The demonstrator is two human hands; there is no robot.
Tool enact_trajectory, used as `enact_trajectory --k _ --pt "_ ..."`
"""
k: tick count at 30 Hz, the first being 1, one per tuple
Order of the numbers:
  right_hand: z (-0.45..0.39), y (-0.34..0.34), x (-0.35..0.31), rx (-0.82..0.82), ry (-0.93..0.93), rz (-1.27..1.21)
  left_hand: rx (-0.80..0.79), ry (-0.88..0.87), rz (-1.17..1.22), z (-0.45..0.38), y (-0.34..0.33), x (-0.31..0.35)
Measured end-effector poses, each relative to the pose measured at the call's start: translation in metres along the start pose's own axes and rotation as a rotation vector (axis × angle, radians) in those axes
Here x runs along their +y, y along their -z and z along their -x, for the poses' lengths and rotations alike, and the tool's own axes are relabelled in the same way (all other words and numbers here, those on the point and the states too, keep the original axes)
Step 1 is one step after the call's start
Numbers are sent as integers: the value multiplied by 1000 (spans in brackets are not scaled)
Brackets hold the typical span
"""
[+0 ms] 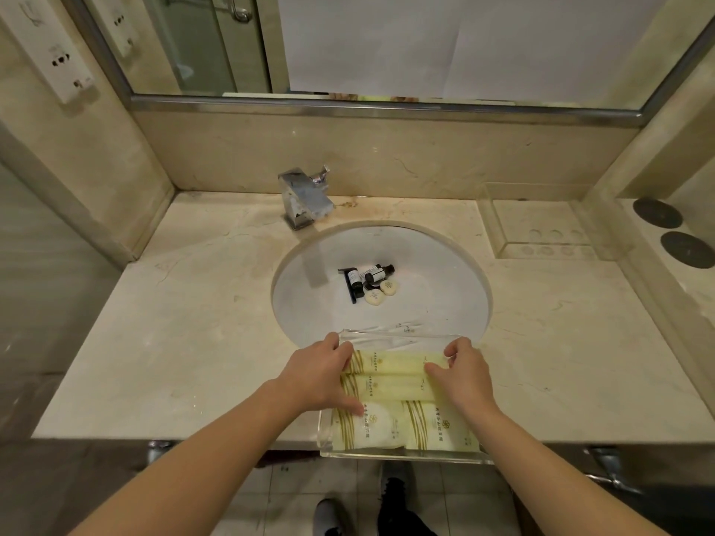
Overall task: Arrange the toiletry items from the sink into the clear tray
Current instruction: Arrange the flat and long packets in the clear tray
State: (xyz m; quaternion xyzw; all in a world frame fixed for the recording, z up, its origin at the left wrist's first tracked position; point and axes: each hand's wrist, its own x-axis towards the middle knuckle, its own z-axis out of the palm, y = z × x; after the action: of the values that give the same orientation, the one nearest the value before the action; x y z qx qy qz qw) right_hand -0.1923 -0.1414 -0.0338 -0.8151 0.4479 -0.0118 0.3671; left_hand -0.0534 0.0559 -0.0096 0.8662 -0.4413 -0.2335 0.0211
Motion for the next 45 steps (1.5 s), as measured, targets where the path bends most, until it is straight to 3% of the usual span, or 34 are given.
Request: enact_trajectory --k 6,8,13,19,27,36,42,45 --pt "10 2 -3 28 67 121 -41 -47 -10 4 0 -4" --pt "17 4 -8 20 173 184 -49 -50 0 3 -1 -5" --pt "32 1 -20 -504 447 376 -52 -61 3 2 -2 -9" --pt "40 -6 -24 -603 527 536 -44 -81 4 4 -4 -11" --pt "40 -11 -29 -627 680 742 -40 -92 -20 2 -7 -12" --pt "45 -12 -34 -662 804 612 -54 -113 -31 1 -7 -14" --pt "48 -9 -23 -535 1054 574 -49 -127 -9 -1 -6 -16" --pt "46 -13 -18 -447 1055 551 -49 -128 -10 0 -7 -16"
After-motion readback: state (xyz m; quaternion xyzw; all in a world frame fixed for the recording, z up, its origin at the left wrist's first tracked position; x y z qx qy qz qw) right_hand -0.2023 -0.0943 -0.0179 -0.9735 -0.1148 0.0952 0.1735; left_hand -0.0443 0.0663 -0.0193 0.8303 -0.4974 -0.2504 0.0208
